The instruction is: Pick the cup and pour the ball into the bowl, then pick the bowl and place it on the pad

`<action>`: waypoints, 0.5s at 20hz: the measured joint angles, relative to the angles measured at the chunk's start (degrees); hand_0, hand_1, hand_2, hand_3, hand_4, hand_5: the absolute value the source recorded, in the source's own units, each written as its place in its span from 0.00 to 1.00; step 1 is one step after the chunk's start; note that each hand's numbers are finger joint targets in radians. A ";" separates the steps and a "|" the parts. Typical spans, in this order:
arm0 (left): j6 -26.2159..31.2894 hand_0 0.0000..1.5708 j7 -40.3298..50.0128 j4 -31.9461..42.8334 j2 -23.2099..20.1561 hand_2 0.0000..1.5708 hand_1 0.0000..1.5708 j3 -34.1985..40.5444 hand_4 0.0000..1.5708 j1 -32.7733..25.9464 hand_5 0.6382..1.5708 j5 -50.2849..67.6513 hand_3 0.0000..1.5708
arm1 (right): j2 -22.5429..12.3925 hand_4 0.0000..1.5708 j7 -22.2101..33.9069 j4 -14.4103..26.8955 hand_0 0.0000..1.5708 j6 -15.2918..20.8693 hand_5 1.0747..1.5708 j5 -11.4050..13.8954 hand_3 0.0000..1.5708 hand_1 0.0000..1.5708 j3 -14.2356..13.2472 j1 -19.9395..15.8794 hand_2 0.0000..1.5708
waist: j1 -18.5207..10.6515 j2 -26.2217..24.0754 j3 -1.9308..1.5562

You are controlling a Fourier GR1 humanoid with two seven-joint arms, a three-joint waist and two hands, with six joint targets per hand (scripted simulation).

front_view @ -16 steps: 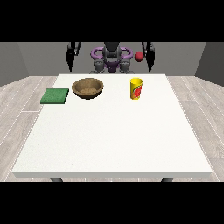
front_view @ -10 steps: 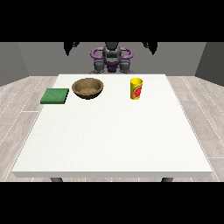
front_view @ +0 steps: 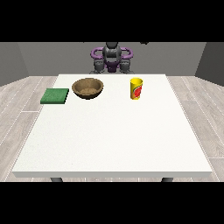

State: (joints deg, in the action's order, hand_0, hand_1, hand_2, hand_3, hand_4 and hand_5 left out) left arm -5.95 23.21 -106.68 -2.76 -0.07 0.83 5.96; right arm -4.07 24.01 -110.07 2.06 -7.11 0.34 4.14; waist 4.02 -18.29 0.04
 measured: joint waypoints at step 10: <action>-1.72 0.00 -11.92 4.74 0.82 0.00 0.00 0.75 0.35 9.82 0.94 -3.96 0.00 | 0.79 0.45 -9.11 -1.00 0.00 -0.42 0.94 0.26 0.00 0.00 -1.72 -6.24 0.00 | 0.87 18.64 -0.03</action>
State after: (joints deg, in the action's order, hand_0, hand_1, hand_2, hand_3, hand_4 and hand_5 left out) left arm -7.67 11.29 -101.94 -1.94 0.68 10.66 2.00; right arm -3.28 14.90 -111.06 1.64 -6.85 -1.39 -2.09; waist 4.89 0.35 0.00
